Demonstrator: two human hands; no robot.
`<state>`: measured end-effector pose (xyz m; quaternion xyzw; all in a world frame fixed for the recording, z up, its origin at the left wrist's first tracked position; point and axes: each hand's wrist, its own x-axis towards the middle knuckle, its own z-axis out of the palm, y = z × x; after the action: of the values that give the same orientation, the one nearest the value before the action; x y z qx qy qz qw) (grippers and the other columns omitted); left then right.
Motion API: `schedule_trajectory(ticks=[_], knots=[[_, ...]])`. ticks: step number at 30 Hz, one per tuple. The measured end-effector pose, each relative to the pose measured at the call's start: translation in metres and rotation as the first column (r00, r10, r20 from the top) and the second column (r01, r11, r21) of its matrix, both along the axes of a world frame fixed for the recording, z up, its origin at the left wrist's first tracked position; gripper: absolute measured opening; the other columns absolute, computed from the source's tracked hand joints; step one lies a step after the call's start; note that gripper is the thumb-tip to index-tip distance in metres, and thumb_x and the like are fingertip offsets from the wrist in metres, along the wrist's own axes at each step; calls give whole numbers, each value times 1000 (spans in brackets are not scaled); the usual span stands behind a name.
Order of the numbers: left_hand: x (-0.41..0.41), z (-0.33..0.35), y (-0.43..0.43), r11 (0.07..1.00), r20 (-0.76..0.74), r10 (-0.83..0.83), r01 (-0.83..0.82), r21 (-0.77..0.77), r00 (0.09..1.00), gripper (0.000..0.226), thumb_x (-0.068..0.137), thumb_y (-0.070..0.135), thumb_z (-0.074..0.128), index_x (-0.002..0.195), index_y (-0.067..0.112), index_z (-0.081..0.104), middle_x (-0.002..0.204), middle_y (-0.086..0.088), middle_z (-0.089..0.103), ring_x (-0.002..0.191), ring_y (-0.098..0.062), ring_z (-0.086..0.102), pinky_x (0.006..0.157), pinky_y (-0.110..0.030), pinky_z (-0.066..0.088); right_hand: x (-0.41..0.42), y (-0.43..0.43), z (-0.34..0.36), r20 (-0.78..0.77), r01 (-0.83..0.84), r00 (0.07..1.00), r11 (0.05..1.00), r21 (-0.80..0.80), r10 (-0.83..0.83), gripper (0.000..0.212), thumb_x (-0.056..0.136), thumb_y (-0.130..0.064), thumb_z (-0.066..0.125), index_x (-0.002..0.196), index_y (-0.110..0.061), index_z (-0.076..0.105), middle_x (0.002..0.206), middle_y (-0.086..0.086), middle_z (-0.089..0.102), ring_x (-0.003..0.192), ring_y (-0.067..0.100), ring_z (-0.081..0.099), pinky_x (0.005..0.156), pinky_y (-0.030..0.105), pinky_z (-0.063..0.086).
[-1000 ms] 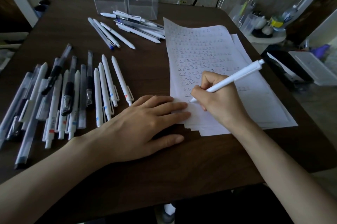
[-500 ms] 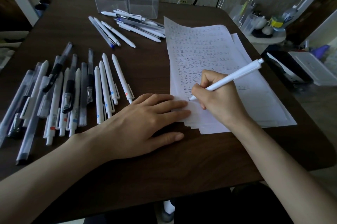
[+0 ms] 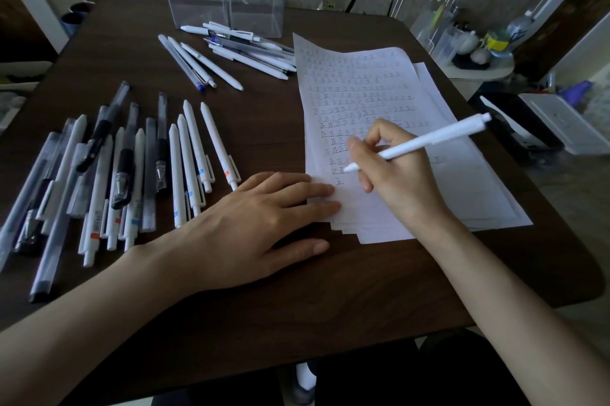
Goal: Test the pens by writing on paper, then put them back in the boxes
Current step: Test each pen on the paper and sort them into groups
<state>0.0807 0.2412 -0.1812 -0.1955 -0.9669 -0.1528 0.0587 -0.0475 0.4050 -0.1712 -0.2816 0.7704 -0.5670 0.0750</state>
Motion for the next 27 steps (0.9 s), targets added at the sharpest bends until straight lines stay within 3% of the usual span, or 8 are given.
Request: schedule_trajectory(ticks=[2,4,7,9,14,20,23,27], knots=[[0,1,0,1000,-14,-1,1,11,1000,53,95,54,28,139,27,44,144,8,41,134,-9,31,108,-30,27,1,1,2,31,-30,999,999,-38,31,22,87,-22,65,78,-11,48,46,0,52,43,7,49,48,19,41],[1,2,0,998,-38,23,-21,58,999,54,95,53,32,136,22,47,137,6,47,128,-7,38,106,-25,31,0,0,1,31,-57,998,997,-53,58,14,85,-17,68,87,-15,55,63,1,62,58,8,58,53,17,44],[0,4,0,975,-60,123,-110,192,991,62,88,57,40,135,17,45,125,6,56,116,-3,45,98,-20,37,-1,0,1,-31,-97,995,995,26,98,33,88,2,59,110,-23,59,97,2,66,87,7,59,64,18,46],[0,6,-1,962,-69,152,-132,238,986,69,82,60,45,137,18,40,120,7,58,112,0,46,95,-17,38,-1,1,4,-22,-118,993,992,40,119,39,91,1,53,117,-26,59,107,2,65,94,10,57,70,27,48],[-3,2,-3,990,-150,55,-34,137,987,54,86,51,51,129,19,55,109,3,62,104,-11,56,92,-27,42,2,1,4,-51,-197,978,978,70,200,33,85,-26,61,118,-31,60,105,-2,65,98,9,57,81,25,45],[-1,3,-2,992,-239,21,10,126,971,44,86,44,56,116,12,65,99,-2,64,96,-16,59,82,-31,47,3,1,4,-153,-248,952,960,128,266,35,86,-27,63,119,-37,54,107,-15,59,101,3,52,84,14,39],[-2,6,-2,997,-223,47,-32,74,974,48,86,48,53,116,13,64,98,-2,64,95,-16,59,85,-31,46,5,-1,2,-149,-249,951,955,160,272,40,89,-29,61,127,-36,50,111,-12,60,103,2,51,86,12,38],[-3,17,-10,973,-225,229,-231,21,947,56,84,55,46,113,10,65,95,-4,65,90,-20,61,83,-37,50,6,-4,1,-132,-273,942,934,229,308,46,90,-27,58,131,-42,40,115,-29,52,111,-5,45,92,9,37]])
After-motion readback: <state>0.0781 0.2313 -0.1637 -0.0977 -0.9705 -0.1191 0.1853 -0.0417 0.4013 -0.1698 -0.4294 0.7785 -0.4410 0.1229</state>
